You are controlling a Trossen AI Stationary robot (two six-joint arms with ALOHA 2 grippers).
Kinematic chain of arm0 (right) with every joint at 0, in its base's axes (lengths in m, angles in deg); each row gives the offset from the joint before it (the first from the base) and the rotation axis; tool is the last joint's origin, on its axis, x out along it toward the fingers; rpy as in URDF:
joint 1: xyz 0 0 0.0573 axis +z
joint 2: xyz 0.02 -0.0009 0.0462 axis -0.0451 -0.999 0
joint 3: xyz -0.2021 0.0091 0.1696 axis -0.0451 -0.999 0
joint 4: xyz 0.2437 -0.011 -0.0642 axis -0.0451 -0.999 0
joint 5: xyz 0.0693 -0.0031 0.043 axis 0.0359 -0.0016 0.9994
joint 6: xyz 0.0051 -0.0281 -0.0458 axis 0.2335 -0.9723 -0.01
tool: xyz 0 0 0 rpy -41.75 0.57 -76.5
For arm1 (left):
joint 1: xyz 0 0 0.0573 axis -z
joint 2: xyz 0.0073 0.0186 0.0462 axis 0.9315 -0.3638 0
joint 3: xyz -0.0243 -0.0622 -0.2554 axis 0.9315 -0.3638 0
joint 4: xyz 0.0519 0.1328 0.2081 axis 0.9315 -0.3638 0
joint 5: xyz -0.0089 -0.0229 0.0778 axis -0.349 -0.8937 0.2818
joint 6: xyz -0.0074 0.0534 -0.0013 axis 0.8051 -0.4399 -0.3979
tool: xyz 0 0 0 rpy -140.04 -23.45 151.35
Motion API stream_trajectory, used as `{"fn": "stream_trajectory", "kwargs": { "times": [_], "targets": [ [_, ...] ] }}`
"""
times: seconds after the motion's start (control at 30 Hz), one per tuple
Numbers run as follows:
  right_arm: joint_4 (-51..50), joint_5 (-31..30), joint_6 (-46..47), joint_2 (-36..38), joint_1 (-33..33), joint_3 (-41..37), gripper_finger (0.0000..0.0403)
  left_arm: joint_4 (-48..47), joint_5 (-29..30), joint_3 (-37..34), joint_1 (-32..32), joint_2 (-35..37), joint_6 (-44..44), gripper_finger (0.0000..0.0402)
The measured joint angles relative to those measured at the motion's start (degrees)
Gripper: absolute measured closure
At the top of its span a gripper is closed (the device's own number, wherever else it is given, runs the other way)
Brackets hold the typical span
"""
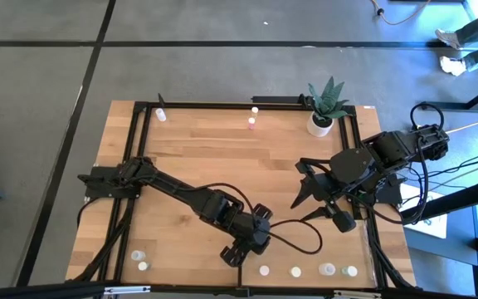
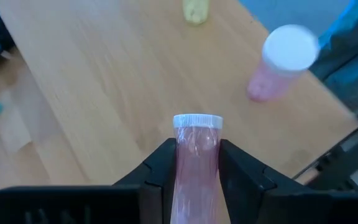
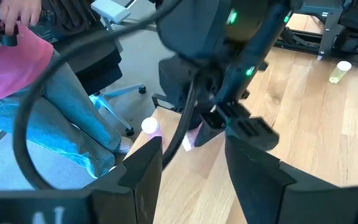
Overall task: Pick and place medicine bottles onto shelf by color
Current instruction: Put the bottom pink pill bottle on the shelf aligned with the other pink pill bottle
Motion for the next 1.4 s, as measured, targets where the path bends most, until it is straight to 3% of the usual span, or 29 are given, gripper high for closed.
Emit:
{"fn": "stream_trajectory", "kwargs": {
  "times": [0.3,0.57,0.93,1.2,1.4],
  "targets": [
    [0.44,-0.04,-0.08,0.0,0.0,0.0,0.0225,-1.92,-0.46,-0.02,-1.55,2.75,0.0,0.0307],
    [0.83,-0.17,0.04,0.0,0.0,0.0,0.0225,-2.27,-6.83,-0.02,-3.85,5.53,0.52,0.0307],
    [0.98,-0.09,0.07,0.0,0.0,0.0,0.0225,-1.43,-10.77,-0.04,-4.29,6.71,-0.36,0.0307],
    [1.61,-0.52,0.08,0.0,-0.07,0.04,0.0225,-3.31,-13.46,-0.04,-7.99,9.26,0.04,0.0307],
    [3.02,-5.37,0.15,0.01,-0.11,0.11,0.0225,-3.43,-13.07,-0.15,-9.33,12.59,0.46,0.0307]
  ]
}}
